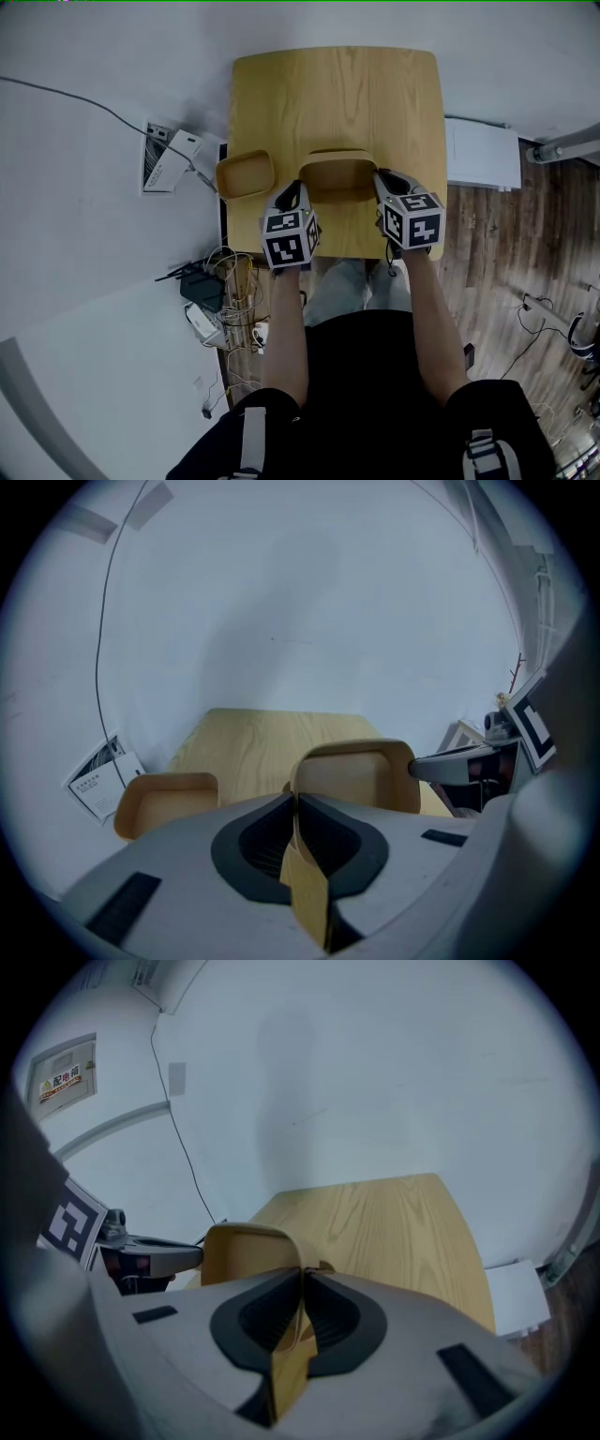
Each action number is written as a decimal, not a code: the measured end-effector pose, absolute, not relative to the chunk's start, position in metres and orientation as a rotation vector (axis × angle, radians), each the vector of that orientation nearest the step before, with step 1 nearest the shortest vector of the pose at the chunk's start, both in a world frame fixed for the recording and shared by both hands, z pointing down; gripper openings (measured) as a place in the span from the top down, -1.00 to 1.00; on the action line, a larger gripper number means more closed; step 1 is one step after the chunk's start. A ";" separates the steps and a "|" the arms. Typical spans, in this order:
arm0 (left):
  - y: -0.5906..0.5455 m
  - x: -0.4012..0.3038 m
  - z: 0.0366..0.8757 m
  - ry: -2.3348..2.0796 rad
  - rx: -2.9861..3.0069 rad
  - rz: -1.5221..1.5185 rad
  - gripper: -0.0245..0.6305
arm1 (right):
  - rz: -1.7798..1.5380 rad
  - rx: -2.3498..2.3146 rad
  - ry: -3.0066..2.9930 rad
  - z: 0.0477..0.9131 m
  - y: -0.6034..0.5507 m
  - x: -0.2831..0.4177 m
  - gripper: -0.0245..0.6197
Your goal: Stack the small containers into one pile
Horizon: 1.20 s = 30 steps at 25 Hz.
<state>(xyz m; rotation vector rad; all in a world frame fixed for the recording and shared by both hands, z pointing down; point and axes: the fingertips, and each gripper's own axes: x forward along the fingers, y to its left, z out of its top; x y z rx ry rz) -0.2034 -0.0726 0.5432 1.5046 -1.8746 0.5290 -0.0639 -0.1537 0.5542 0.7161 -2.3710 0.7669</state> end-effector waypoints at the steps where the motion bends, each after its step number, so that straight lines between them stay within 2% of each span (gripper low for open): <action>1: -0.074 -0.204 0.547 -1.863 1.504 0.526 0.89 | 0.774 0.714 -2.359 0.557 -0.154 -0.064 0.87; 9: -0.076 -0.203 0.571 -1.816 1.497 0.552 0.85 | 0.780 0.713 -2.313 0.578 -0.154 -0.062 0.87; 12: -0.079 -0.200 0.571 -1.810 1.517 0.568 0.72 | 0.752 0.722 -2.310 0.578 -0.154 -0.062 0.86; 15: -0.082 -0.202 0.566 -1.835 1.533 0.572 0.72 | 0.733 0.731 -2.318 0.577 -0.156 -0.064 0.72; 30: -0.079 -0.205 0.592 -1.794 1.465 0.598 0.72 | 0.736 0.750 -2.279 0.591 -0.162 -0.059 0.72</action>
